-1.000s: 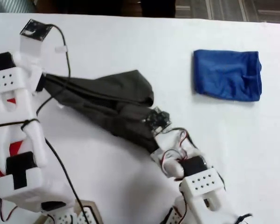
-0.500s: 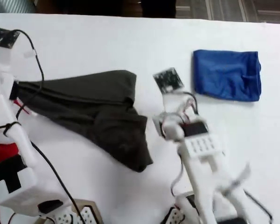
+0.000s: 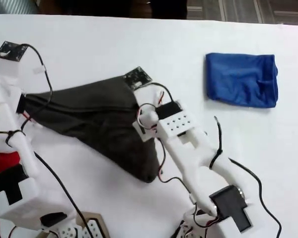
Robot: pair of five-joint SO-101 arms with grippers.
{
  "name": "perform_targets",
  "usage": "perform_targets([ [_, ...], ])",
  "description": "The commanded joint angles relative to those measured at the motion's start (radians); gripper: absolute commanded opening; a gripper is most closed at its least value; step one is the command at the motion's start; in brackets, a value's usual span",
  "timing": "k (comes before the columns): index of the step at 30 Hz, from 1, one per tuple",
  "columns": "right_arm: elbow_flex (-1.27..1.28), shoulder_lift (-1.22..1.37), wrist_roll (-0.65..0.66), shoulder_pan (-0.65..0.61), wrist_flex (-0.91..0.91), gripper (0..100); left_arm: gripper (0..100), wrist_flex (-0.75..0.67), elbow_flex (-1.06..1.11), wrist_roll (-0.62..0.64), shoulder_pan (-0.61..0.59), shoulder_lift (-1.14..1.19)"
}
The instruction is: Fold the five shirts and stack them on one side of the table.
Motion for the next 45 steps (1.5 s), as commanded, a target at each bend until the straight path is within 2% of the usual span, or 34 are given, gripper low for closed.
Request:
perform_targets([
  [1,-0.043,0.021,-0.008,0.010,-0.013,32.3,3,-0.018,-0.001,0.000,-0.009,-0.048],
  [12,-0.166,0.255,-0.009,0.007,-0.035,30.7,3,-0.015,0.001,0.000,-0.011,-0.049],
  [17,-0.190,0.282,-0.009,0.010,-0.035,11.6,3,-0.020,-0.002,-0.002,-0.011,-0.049],
  [19,-0.189,0.292,-0.009,0.013,-0.027,7.7,3,-0.020,-0.005,-0.002,-0.011,-0.049],
  [26,-0.195,0.348,-0.009,0.013,-0.007,18.0,3,-0.020,-0.007,-0.002,-0.011,-0.049],
  [32,-0.195,0.366,-0.009,0.007,-0.007,19.0,3,-0.020,-0.007,-0.002,-0.011,-0.049],
  [34,-0.195,0.363,-0.009,0.007,-0.007,16.5,3,-0.020,-0.007,-0.002,-0.011,-0.049],
  [38,-0.195,0.354,-0.008,0.015,-0.007,0.9,3,-0.020,-0.007,-0.002,-0.011,-0.049],
  [45,-0.193,0.222,-0.002,0.073,0.058,1.9,3,-0.020,-0.005,-0.002,-0.011,-0.049],
])
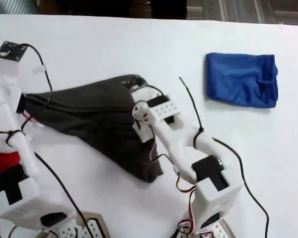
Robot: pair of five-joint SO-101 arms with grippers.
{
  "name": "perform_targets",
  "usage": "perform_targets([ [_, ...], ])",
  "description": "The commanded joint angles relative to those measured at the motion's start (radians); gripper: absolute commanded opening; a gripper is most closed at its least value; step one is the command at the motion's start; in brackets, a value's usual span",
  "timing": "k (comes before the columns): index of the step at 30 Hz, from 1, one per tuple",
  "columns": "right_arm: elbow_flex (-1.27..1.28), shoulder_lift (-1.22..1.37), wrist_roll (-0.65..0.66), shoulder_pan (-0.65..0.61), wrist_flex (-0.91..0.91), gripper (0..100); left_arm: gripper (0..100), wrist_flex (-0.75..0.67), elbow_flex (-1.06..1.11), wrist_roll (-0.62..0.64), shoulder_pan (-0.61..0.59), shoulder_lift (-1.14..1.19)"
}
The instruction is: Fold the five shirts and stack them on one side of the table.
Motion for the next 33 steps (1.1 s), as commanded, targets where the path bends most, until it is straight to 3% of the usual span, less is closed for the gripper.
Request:
perform_targets([
  [1,-0.037,-0.143,0.000,0.050,0.053,1.9,3,-0.014,-0.010,-0.002,-0.011,-0.049],
  [9,-0.037,-0.404,0.008,0.102,0.131,1.9,3,-0.006,-0.004,0.005,0.026,-0.051],
  [12,-0.025,-0.453,0.083,0.099,0.128,1.9,3,0.014,-0.004,0.002,0.043,-0.049],
  [18,0.069,-0.358,0.126,0.097,0.071,3.3,3,0.015,-0.002,0.002,0.052,-0.048],
  [22,0.087,-0.262,0.126,0.079,0.056,13.0,3,0.015,-0.002,0.002,0.061,-0.048],
  [33,0.046,-0.252,0.120,0.019,0.062,4.3,3,0.014,-0.002,0.000,0.061,-0.048],
])
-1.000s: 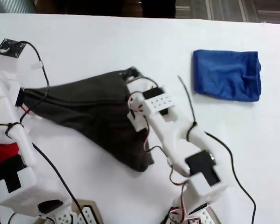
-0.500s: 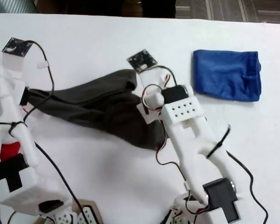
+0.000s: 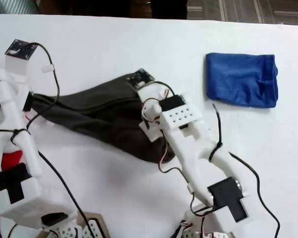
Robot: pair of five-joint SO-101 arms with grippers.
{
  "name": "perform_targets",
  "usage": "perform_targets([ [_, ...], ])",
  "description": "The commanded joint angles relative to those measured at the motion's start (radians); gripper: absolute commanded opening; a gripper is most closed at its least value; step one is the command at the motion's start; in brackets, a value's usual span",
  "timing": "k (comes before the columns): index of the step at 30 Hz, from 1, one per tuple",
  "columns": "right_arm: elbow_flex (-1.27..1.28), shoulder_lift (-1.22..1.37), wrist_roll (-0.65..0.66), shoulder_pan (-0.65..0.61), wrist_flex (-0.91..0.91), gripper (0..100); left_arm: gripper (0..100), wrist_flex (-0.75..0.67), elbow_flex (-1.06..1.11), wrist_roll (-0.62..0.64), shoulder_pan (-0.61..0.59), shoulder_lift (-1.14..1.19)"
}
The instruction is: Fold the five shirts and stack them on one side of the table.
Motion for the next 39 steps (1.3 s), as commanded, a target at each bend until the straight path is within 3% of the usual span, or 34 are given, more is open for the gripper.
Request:
perform_targets([
  [1,-0.057,-0.001,0.003,-0.004,-0.005,2.1,3,0.002,-0.002,0.000,0.006,-0.048],
  [8,-0.133,-0.019,0.012,0.002,0.027,2.0,3,0.002,-0.002,0.000,0.006,-0.048],
  [15,-0.315,-0.271,0.103,0.045,0.122,1.9,3,0.026,-0.025,0.009,0.014,-0.063],
  [22,-0.302,-0.355,0.103,0.059,0.188,2.0,3,0.293,-0.151,0.025,0.100,-0.121],
  [30,-0.304,-0.535,0.157,0.159,0.030,1.9,3,0.390,-0.372,0.255,0.104,-0.209],
  [39,-0.305,-0.750,0.239,0.268,-0.041,1.9,3,0.367,-0.386,0.572,0.109,-0.261],
])
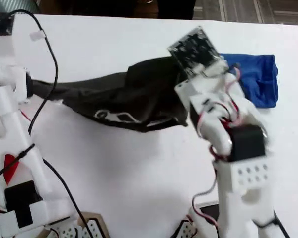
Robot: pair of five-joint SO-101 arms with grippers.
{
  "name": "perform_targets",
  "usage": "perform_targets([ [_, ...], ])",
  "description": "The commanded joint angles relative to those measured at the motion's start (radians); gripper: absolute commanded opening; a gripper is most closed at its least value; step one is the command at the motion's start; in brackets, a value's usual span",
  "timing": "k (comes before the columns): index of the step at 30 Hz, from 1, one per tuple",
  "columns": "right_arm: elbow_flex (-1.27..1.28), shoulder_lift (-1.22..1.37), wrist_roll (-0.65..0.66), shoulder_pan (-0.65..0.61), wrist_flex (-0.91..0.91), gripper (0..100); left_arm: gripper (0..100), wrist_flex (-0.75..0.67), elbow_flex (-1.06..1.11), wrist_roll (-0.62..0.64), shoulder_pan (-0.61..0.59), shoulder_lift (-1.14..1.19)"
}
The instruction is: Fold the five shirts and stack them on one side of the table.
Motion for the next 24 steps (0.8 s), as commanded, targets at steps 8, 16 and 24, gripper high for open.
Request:
perform_targets([
  [8,-0.038,-0.186,0.008,0.128,-0.128,1.9,3,-0.057,-0.048,0.362,0.012,-0.115],
  [16,-0.044,-0.232,0.000,0.148,-0.156,1.9,3,-0.133,-0.048,0.376,0.089,-0.258],
  [24,-0.133,-0.291,-0.063,0.148,-0.157,1.9,3,-0.239,-0.047,0.374,0.084,-0.448],
])
